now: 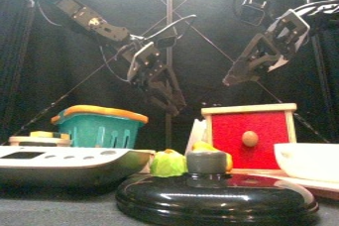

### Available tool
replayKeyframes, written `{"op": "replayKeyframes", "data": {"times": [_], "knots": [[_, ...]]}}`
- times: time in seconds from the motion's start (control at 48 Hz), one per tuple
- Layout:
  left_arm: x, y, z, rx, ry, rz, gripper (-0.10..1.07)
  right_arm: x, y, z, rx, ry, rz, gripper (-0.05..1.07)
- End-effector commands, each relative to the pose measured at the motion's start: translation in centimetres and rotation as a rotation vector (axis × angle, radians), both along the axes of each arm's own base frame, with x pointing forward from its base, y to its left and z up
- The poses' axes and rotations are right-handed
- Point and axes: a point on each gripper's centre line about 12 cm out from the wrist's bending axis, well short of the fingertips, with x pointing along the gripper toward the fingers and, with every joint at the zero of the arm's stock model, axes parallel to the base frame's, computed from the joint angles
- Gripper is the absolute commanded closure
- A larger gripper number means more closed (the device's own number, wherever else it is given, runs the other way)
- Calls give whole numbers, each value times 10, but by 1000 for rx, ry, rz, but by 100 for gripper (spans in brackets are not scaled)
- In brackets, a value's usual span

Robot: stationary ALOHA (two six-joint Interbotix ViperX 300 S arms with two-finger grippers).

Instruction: Grab banana

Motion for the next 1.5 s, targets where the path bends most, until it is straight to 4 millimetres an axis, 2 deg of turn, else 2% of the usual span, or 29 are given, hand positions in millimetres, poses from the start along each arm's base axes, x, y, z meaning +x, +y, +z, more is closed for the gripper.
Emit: {"op": "replayKeyframes", "data": {"times": [0.0,0.25,0.438,0.562,0.708,0.875,1.062,1.229,1.333,1.479], "knots": [[-8,-1,32,8,-76,2,8,2,0,6,-2,-21,4,22],[-44,-1,67,-35,-140,45,8,2,0,7,-4,-24,3,22],[-72,35,75,-185,-128,233,9,3,0,10,-3,-31,1,22],[-83,57,78,-261,-92,325,9,5,0,8,-2,-26,3,22],[-92,74,82,-239,-3,349,9,9,-2,5,-3,-12,1,22],[-92,83,87,-139,110,320,9,12,-2,5,-7,-11,2,22],[-96,101,81,-151,192,407,9,12,-2,4,-4,-9,1,22],[-107,113,63,-143,280,504,9,11,-2,4,-7,-6,1,22],[-113,117,55,-103,327,532,9,11,-3,4,-7,-5,1,22],[-115,116,37,-155,363,572,9,12,-3,4,-7,-6,1,22]]}}
